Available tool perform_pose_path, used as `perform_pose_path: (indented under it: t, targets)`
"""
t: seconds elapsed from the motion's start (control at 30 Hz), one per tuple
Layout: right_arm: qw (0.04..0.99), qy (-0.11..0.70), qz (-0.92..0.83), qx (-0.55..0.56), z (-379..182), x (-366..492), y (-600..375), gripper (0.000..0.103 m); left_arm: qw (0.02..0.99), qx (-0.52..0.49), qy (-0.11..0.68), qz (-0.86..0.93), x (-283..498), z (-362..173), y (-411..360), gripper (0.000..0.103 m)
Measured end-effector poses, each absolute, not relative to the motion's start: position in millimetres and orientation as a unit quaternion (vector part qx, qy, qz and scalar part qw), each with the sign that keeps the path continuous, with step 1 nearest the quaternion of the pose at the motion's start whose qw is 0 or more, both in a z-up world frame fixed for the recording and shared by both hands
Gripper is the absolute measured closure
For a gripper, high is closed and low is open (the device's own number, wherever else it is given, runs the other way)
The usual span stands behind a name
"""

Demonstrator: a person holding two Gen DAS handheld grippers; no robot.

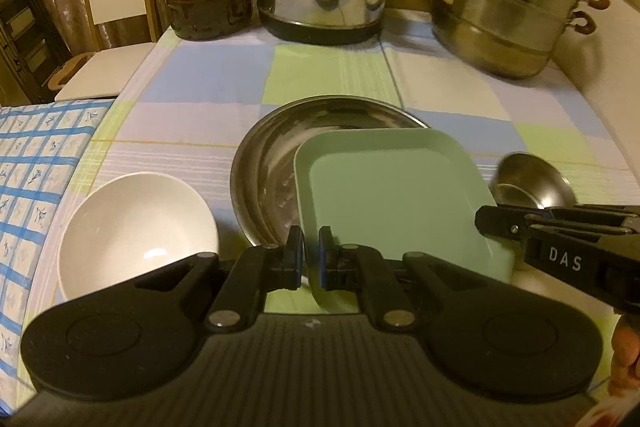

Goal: Organize plates and bowls
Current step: 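Lift the green plate and lower it into the large steel dish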

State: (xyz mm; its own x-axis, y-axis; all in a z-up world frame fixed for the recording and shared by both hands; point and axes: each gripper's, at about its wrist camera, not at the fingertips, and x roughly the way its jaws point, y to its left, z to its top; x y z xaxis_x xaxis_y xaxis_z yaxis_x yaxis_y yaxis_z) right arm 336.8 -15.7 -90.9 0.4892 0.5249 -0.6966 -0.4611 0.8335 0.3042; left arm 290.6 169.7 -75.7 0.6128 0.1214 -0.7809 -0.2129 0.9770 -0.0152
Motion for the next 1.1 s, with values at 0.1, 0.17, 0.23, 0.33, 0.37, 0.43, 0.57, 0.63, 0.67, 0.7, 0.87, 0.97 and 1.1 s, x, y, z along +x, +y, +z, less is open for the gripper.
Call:
perform_pose_path:
  t: [0.1,0.17,0.23,0.33,0.37,0.43,0.57,0.63,0.67,0.7,0.87,0.97,1.1]
  targets:
    - [0.861,0.425,0.279,0.033,-97,348,-3,0.097,0.892,-0.057,0.439,0.091,304,-84,180,0.096]
    - [0.860,0.429,0.275,0.029,-100,355,4,0.097,0.888,-0.058,0.447,0.091,312,-88,186,0.096]
    - [0.858,0.435,0.271,0.026,-104,361,10,0.097,0.886,-0.056,0.452,0.090,319,-92,191,0.096]
    - [0.857,0.442,0.264,0.024,-111,371,18,0.097,0.883,-0.054,0.458,0.087,330,-98,197,0.096]
    - [0.856,0.444,0.261,0.024,-113,373,20,0.097,0.881,-0.053,0.462,0.086,333,-101,198,0.096]
    - [0.855,0.449,0.258,0.023,-116,377,23,0.097,0.878,-0.054,0.468,0.085,339,-105,201,0.096]
    - [0.853,0.458,0.250,0.021,-122,384,28,0.097,0.873,-0.053,0.477,0.083,347,-110,204,0.096]
    - [0.852,0.461,0.246,0.022,-124,387,30,0.097,0.870,-0.053,0.483,0.083,351,-113,205,0.096]
    - [0.851,0.463,0.245,0.024,-125,388,30,0.097,0.869,-0.050,0.485,0.084,352,-115,205,0.096]
    - [0.850,0.465,0.244,0.025,-126,389,30,0.097,0.869,-0.041,0.486,0.086,353,-115,204,0.096]
    - [0.849,0.466,0.248,0.030,-126,393,31,0.097,0.870,-0.036,0.486,0.081,356,-115,203,0.096]
    - [0.844,0.473,0.249,0.048,-126,395,27,0.097,0.872,-0.034,0.482,0.078,355,-112,201,0.096]
    - [0.845,0.471,0.246,0.066,-118,394,19,0.096,0.877,-0.040,0.473,0.075,350,-102,198,0.096]
